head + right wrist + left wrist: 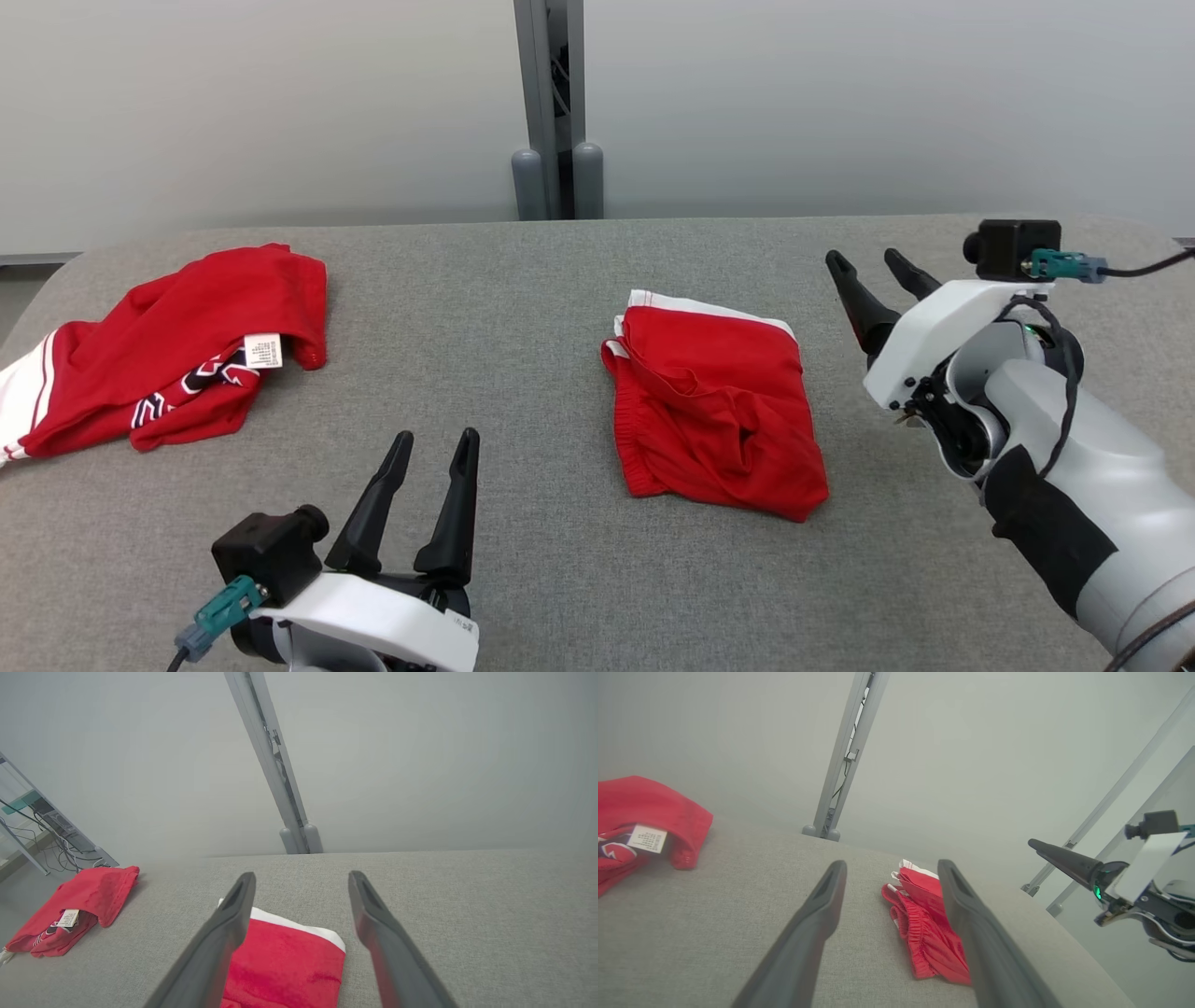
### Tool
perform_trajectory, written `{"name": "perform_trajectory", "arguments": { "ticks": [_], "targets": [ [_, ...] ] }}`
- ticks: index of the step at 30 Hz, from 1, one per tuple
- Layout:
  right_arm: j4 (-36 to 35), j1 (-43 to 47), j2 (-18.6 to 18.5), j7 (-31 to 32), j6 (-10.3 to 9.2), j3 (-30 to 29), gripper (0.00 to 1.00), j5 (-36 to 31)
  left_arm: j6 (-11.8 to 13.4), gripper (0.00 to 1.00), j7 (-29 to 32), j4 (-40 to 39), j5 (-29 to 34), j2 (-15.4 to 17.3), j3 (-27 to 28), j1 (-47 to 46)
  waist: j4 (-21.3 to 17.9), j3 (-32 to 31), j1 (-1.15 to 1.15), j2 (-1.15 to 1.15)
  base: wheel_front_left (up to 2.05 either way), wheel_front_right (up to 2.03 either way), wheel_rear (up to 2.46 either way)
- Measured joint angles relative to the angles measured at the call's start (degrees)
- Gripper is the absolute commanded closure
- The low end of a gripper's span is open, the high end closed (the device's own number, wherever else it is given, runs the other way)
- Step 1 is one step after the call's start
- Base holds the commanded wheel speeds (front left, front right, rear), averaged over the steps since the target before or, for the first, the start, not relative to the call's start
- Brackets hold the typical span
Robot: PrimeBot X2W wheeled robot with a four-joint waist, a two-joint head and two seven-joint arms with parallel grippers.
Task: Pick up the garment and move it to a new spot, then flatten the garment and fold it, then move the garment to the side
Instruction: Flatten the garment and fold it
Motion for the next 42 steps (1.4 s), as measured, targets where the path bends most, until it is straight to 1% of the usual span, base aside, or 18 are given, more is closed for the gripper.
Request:
{"name": "perform_trajectory", "arguments": {
  "ticks": [2,3,4,5,6,7,8,9,10,14,19,24,29,35,42],
  "targets": [
    [-0.2,0.5,-0.3,-0.4,0.0,-0.4,0.0,0.2,0.1,0.0,0.0,0.0,0.0,0.0,-0.1,0.1,-0.1,0.0,0.0,0.0,0.0,0.0,0.0],
    [-0.3,1.1,-0.5,-0.8,0.0,-0.8,0.04,0.5,0.1,0.0,0.1,-0.1,0.0,0.0,-0.2,0.1,-0.1,0.1,0.0,0.0,0.0,0.0,0.0],
    [-0.3,1.7,-0.8,-1.2,0.0,-1.1,0.47,0.6,0.1,0.0,0.2,-0.1,0.0,-0.1,-0.3,0.1,-0.1,0.1,0.0,0.0,0.0,0.0,0.0],
    [-0.3,2.3,-1.0,-1.5,0.0,-1.4,0.6,0.7,0.1,0.0,0.2,-0.1,0.0,-0.1,-0.4,0.1,-0.1,0.2,0.0,0.0,0.0,0.0,0.0],
    [-0.3,2.9,-1.2,-1.9,0.0,-1.8,0.7,1.0,0.1,0.0,0.2,-0.1,0.0,-0.1,-0.4,0.1,0.0,0.2,0.0,0.0,0.0,0.0,0.0],
    [-0.3,3.5,-1.3,-2.0,0.0,-2.0,0.7,1.0,0.1,0.0,0.3,-0.2,0.0,-0.1,-0.5,0.1,0.1,0.4,0.0,0.0,0.0,0.0,0.0],
    [-0.3,4.0,-1.3,-2.2,0.0,-2.3,0.79,1.0,0.0,0.0,0.3,-0.2,0.0,-0.1,-0.5,0.1,0.2,0.5,0.0,0.0,0.0,0.0,0.0],
    [-0.3,4.6,-1.3,-2.4,0.0,-2.6,0.93,1.1,0.0,0.0,0.4,-0.2,0.0,0.0,-0.6,0.1,0.3,0.6,0.0,0.0,0.0,0.0,0.0],
    [-0.4,5.0,-1.2,-2.5,0.0,-2.9,1.0,1.2,0.0,0.0,0.4,-0.2,0.0,0.0,-0.6,0.1,0.5,0.7,0.0,0.0,0.0,0.0,0.0],
    [-0.4,6.2,-1.2,-3.0,0.0,-4.0,1.0,1.3,0.0,0.0,0.5,-0.4,0.0,-0.1,-0.7,0.0,1.5,1.3,0.0,0.0,0.0,0.0,0.0],
    [-0.8,6.7,-1.2,-3.1,0.0,-6.0,1.0,-0.5,0.0,0.0,0.7,-0.7,0.4,-0.2,-1.1,-0.7,3.4,2.6,0.0,0.0,0.0,0.0,0.0],
    [-1.8,6.9,-1.9,-3.2,0.0,-7.3,1.0,-5.7,0.0,0.0,0.8,-0.9,0.7,-0.2,-1.1,-1.6,5.7,4.5,0.0,0.0,0.0,0.0,0.0],
    [-2.0,8.7,-1.6,-3.2,0.0,-7.7,1.0,-9.7,-0.1,0.0,0.7,-0.8,1.0,-0.4,-1.1,-2.5,8.3,6.4,0.0,0.0,0.0,0.0,0.0],
    [-5.4,10.9,-0.1,-3.2,0.0,-6.4,1.0,-12.7,-0.6,0.0,0.4,-0.3,1.0,-0.5,-1.0,-2.9,10.1,7.8,0.0,0.0,0.0,0.0,0.0],
    [-9.3,13.5,2.2,-3.2,0.0,-2.8,1.0,-14.3,-0.6,0.0,0.3,-0.2,1.0,-0.7,-0.9,-3.3,10.1,8.0,0.0,0.0,0.0,0.0,0.0]
  ]
}}
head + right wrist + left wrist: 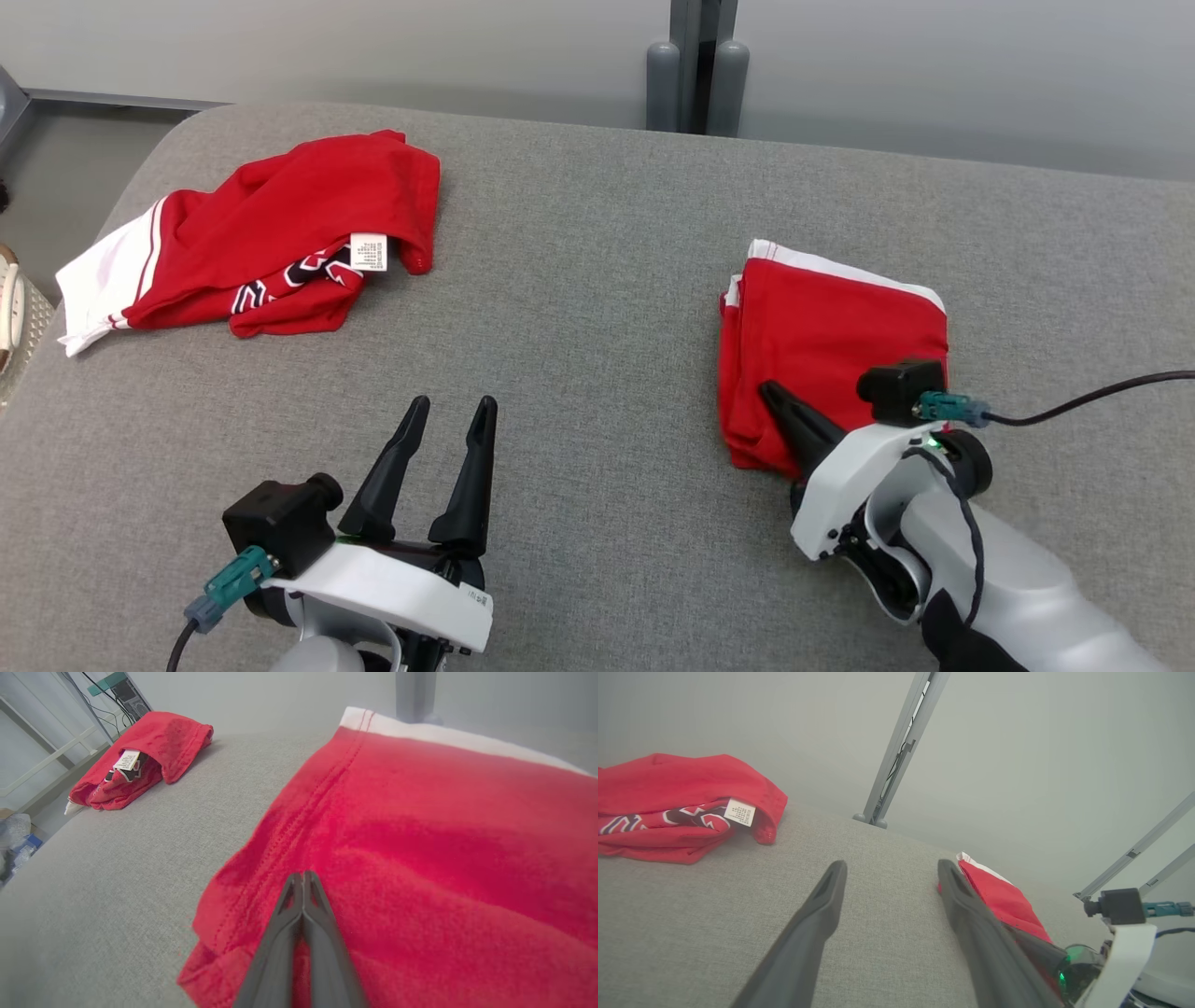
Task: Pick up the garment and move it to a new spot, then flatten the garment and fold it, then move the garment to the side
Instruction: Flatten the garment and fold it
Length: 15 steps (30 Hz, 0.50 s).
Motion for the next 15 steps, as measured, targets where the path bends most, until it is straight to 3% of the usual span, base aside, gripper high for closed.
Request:
{"name": "perform_trajectory", "arguments": {
  "ticks": [11,15],
  "targets": [
    [-0.2,0.6,2.0,-0.1,0.0,8.3,1.0,-1.8,0.0,0.0,-0.1,0.1,0.0,0.0,-0.3,-0.5,-0.3,0.4,0.0,0.0,0.0,0.0,0.0],
    [-0.1,-0.1,2.4,-0.1,0.0,8.7,1.0,-3.8,0.0,0.0,-0.1,0.2,0.0,0.0,-0.3,-0.6,-0.4,0.2,0.0,0.0,0.0,0.0,0.0]
  ]
}}
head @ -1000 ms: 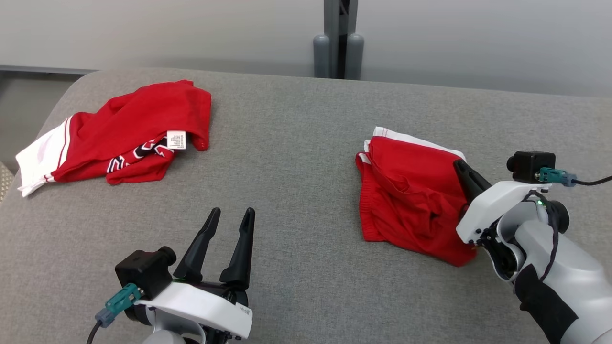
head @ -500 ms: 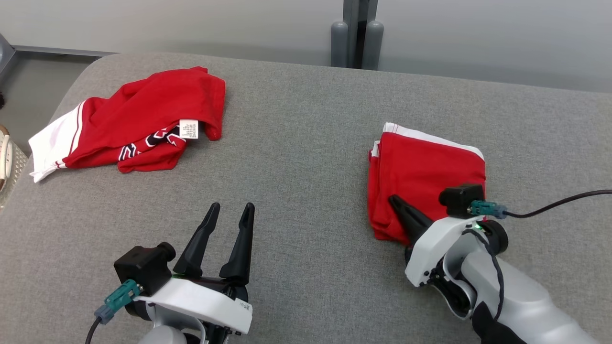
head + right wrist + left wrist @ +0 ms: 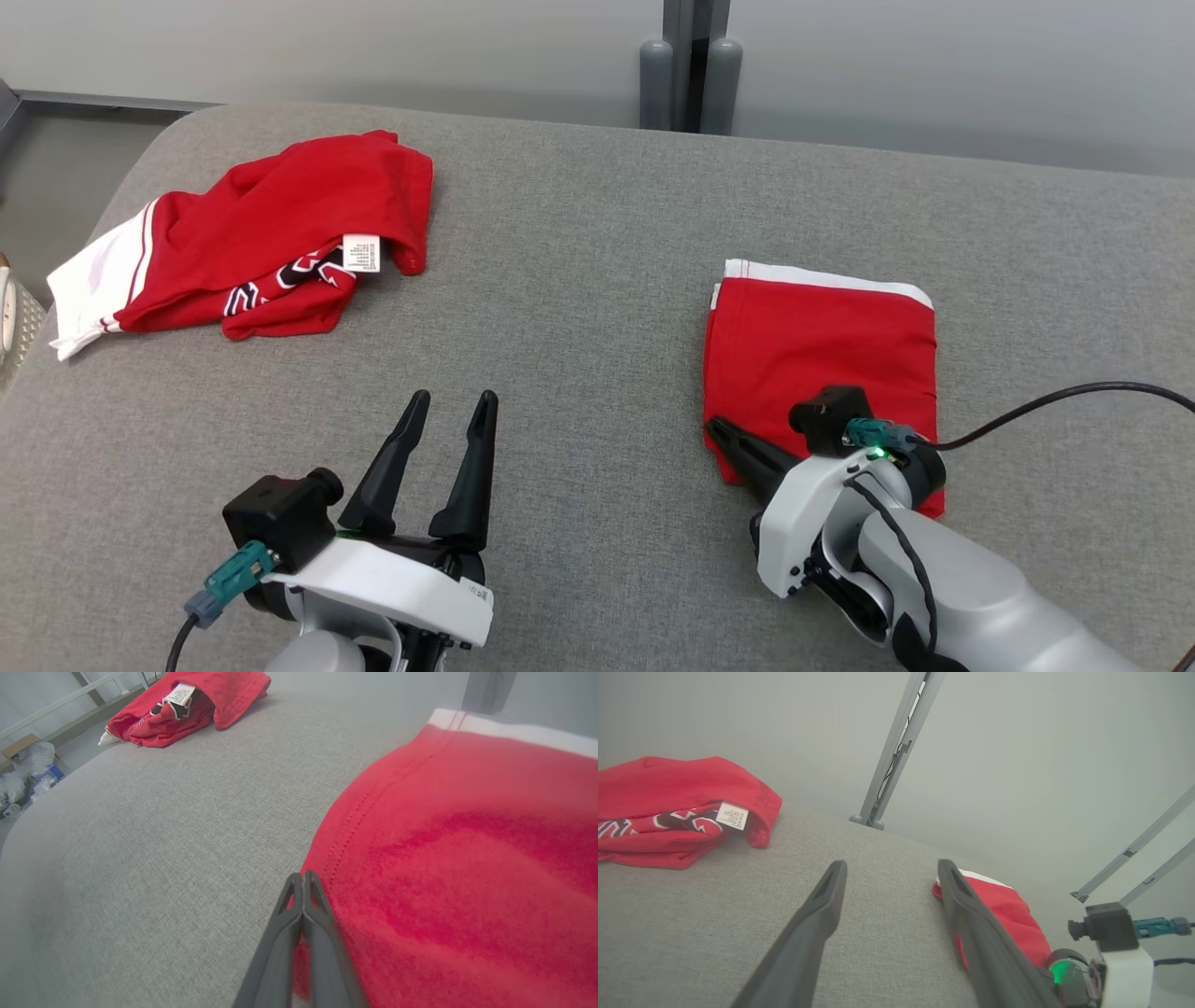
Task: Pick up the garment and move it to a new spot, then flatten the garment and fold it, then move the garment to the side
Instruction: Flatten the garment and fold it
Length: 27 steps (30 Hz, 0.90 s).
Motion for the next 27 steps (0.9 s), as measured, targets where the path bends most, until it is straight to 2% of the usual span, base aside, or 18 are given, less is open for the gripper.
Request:
{"name": "perform_trajectory", "arguments": {
  "ticks": [5,9,12,13,15,16,17,21,27],
  "targets": [
    [-1.2,-1.1,-0.4,0.0,0.0,-3.4,1.0,-4.9,0.2,0.0,-0.2,0.0,-0.1,0.2,0.3,0.2,-0.8,-0.8,0.0,0.0,0.0,0.0,0.0],
    [-7.0,-0.3,-1.1,0.0,0.0,-10.1,1.0,-9.0,0.6,0.0,-0.3,-0.3,-0.2,0.5,0.7,1.0,-2.4,-2.0,0.0,0.0,0.0,0.0,0.0],
    [-10.8,0.8,-2.2,0.0,0.0,-15.3,0.82,-11.4,0.7,0.0,-0.4,-0.5,-0.4,0.8,1.0,1.6,-3.7,-3.0,0.0,0.0,0.0,0.0,0.0],
    [-11.6,1.2,-2.5,0.0,0.0,-16.9,0.71,-12.0,0.7,0.0,-0.4,-0.6,-0.4,0.9,1.0,1.9,-4.2,-3.4,0.0,0.0,0.0,0.0,0.0],
    [-12.3,2.5,-3.0,0.0,0.0,-19.8,0.46,-12.6,0.7,0.0,-0.4,-0.7,-0.6,1.0,1.0,2.1,-5.2,-4.1,0.0,0.0,0.0,0.0,0.0],
    [-12.4,2.9,-3.4,0.0,0.0,-20.9,0.16,-13.0,0.7,0.0,-0.4,-0.8,-0.6,1.0,0.9,2.2,-5.6,-4.5,0.0,0.0,0.0,0.0,0.0],
    [-12.3,3.1,-3.9,0.0,0.0,-21.7,0.0,-13.4,0.7,0.0,-0.4,-0.8,-0.6,1.0,0.8,2.2,-6.1,-4.9,0.0,0.0,0.0,0.0,0.0],
    [-10.1,3.2,-5.5,0.4,0.0,-24.7,0.0,-14.2,1.0,0.0,-0.4,-0.8,0.1,1.5,0.4,2.7,-7.7,-6.6,0.0,0.0,0.0,0.0,0.0],
    [-7.8,3.8,-7.9,5.3,0.0,-26.9,0.0,-13.8,1.8,0.0,-0.8,-0.3,1.0,2.0,0.5,3.4,-9.1,-8.7,0.0,0.0,0.0,0.0,0.0]
  ]
}}
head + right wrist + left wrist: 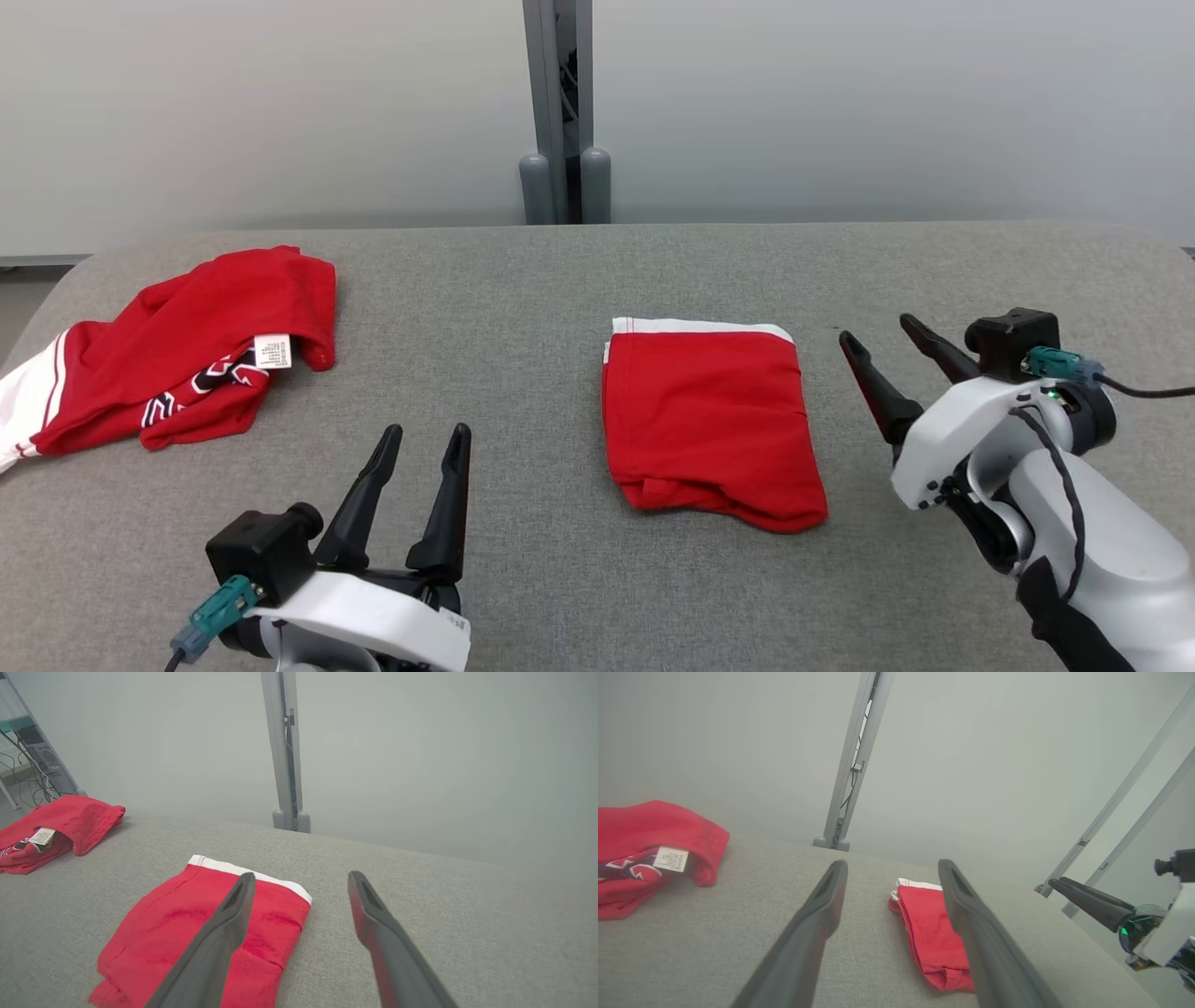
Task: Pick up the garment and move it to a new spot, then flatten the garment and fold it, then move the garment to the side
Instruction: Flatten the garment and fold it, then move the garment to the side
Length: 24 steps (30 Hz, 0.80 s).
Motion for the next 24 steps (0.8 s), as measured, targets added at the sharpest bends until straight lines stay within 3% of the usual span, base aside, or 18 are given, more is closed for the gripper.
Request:
{"name": "perform_trajectory", "arguments": {
  "ticks": [10,24],
  "targets": [
    [0.7,1.6,-1.5,8.3,0.0,-1.7,0.0,4.7,0.1,0.0,-0.4,0.1,0.1,0.3,0.7,1.0,1.5,0.5,0.0,0.0,0.0,0.0,0.0],
    [9.2,-1.3,-1.6,19.3,0.0,-3.5,0.0,12.3,-1.6,0.0,-0.7,1.9,0.5,-1.6,0.1,-0.3,9.0,4.6,0.0,0.0,0.0,0.0,0.0]
  ]
}}
